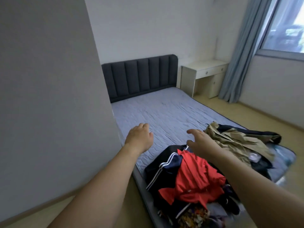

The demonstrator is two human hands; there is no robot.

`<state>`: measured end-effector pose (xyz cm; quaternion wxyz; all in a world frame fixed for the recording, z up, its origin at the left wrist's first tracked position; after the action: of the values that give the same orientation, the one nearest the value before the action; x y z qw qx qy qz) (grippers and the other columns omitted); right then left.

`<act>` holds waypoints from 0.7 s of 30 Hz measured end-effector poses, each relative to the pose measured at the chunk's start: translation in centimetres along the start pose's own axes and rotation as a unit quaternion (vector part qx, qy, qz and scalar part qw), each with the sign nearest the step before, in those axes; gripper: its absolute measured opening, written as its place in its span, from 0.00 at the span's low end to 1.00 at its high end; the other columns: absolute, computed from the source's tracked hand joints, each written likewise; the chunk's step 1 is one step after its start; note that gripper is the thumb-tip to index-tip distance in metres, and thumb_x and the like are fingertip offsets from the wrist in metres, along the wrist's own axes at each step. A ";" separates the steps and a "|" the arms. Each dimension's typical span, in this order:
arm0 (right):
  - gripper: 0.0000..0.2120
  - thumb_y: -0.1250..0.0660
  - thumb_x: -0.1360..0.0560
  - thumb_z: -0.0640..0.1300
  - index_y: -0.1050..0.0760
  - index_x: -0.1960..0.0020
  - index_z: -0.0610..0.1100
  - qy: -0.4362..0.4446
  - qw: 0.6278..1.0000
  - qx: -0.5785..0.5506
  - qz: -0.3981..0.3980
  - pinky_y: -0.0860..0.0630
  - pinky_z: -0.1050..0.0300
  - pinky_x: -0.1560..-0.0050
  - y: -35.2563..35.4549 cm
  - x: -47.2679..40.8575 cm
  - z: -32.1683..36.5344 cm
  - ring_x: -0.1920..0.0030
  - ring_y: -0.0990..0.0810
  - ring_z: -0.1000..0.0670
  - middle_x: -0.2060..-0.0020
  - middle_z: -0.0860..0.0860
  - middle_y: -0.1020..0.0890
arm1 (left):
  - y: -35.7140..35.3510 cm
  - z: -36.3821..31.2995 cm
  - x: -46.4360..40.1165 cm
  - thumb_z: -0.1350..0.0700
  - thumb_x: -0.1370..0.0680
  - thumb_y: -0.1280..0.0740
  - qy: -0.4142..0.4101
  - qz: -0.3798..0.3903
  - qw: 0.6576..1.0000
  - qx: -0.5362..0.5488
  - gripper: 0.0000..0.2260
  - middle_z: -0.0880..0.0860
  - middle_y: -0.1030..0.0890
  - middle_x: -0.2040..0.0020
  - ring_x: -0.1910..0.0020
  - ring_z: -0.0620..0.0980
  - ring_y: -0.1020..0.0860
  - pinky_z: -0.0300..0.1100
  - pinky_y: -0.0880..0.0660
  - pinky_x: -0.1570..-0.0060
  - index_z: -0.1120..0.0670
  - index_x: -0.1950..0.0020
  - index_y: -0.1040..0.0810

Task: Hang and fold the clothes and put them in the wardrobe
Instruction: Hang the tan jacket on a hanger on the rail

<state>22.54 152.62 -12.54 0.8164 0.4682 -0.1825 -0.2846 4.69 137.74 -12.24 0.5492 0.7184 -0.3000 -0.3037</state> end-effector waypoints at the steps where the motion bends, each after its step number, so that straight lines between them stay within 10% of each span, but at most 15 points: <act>1: 0.23 0.39 0.23 0.42 0.34 0.28 0.42 -0.009 1.000 -0.002 0.000 0.38 0.57 0.34 1.9 -0.5 -2.8 0.30 0.33 0.46 0.30 0.44 0.31 | -0.9 -2.9 -1.2 0.52 0.18 0.45 -0.005 0.004 1.000 -0.002 0.19 0.59 0.28 0.33 0.36 0.60 0.28 0.49 0.33 0.36 0.59 0.30 0.32; 14: 0.18 0.41 0.23 0.43 0.29 0.34 0.44 -0.075 0.997 -0.020 0.017 0.36 0.57 0.44 14.0 -15.5 -33.1 0.35 0.31 0.47 0.34 0.47 0.27 | -16.9 -26.7 -22.6 0.52 0.19 0.42 0.032 0.100 0.991 0.076 0.18 0.59 0.27 0.32 0.34 0.59 0.28 0.48 0.31 0.35 0.58 0.32 0.29; 21: 0.24 0.42 0.24 0.46 0.34 0.28 0.48 -0.123 0.990 -0.012 0.064 0.33 0.51 0.32 19.4 -28.8 -46.4 0.30 0.33 0.48 0.30 0.49 0.31 | -25.7 -36.0 -35.8 0.51 0.21 0.42 0.113 0.169 0.968 0.146 0.17 0.60 0.25 0.37 0.38 0.59 0.26 0.49 0.29 0.38 0.57 0.37 0.27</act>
<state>32.21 209.39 -19.54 0.8096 0.4074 -0.3078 -0.2895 12.03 192.57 -25.78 0.5119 0.7592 -0.3947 -0.0760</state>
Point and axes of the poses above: each hand's wrist, its own x-axis away from the middle knuckle, its own y-axis out of the back of the hand, z = x × y, the point moved 3 cm from there along -x, towards the middle knuckle
